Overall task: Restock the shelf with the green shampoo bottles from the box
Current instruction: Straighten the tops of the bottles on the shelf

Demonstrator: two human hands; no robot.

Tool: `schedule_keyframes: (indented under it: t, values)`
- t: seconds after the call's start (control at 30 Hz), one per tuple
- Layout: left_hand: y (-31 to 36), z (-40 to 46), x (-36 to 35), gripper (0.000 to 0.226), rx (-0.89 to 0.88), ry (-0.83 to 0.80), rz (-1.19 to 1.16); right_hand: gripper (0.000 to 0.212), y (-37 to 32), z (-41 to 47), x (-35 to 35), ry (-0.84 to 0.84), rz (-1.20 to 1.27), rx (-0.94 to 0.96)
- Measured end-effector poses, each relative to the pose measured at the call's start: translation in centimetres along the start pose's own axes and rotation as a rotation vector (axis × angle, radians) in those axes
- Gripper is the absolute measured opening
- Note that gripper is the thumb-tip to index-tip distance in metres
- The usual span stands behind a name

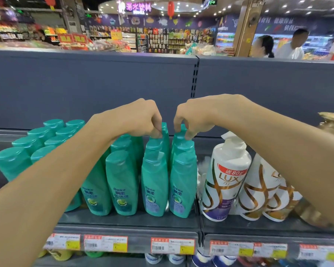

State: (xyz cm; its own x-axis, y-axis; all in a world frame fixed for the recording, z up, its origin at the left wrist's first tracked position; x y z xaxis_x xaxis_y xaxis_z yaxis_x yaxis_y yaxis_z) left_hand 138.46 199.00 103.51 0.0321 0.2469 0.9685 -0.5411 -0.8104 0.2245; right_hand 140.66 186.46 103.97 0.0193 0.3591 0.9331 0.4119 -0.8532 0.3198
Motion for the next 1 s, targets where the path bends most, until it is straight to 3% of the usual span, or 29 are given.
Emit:
schedule_keyframes:
  t: [0.27,0.4,0.5,0.6,1.0]
  values:
    - [-0.4,0.4,0.5,0.011,-0.034,-0.047,0.017,0.035,0.9,-0.1,0.2,-0.043,0.087,-0.004]
    - [-0.8,1.8,1.9,0.007,-0.035,0.077,0.023,0.034,2.8,1.3,1.8,0.03,0.154,-0.053]
    - [-0.9,3.2,1.4,0.029,-0.012,-0.039,0.066,0.043,3.0,2.8,1.3,-0.029,0.126,-0.067]
    - [-1.3,3.8,0.5,0.027,0.011,-0.147,0.018,0.047,2.4,3.8,0.3,-0.1,0.132,-0.03]
    - [-2.0,3.7,-0.1,0.022,-0.042,-0.109,0.023,0.038,1.9,4.0,-0.6,-0.135,0.147,-0.023]
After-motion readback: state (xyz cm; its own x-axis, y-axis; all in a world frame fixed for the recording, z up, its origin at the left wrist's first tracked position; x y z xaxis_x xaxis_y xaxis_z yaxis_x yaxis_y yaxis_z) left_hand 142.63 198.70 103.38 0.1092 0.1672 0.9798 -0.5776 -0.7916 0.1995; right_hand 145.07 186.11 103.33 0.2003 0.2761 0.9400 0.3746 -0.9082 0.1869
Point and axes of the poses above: each hand's wrist, its own z-axis towards the middle knuckle, its own x-axis out of the back of the hand, y = z × x, the point moved 5 cm from there along z, towards the middle knuckle, and after that the axes turned 14 degrees about -x, right-handed, at the moved point
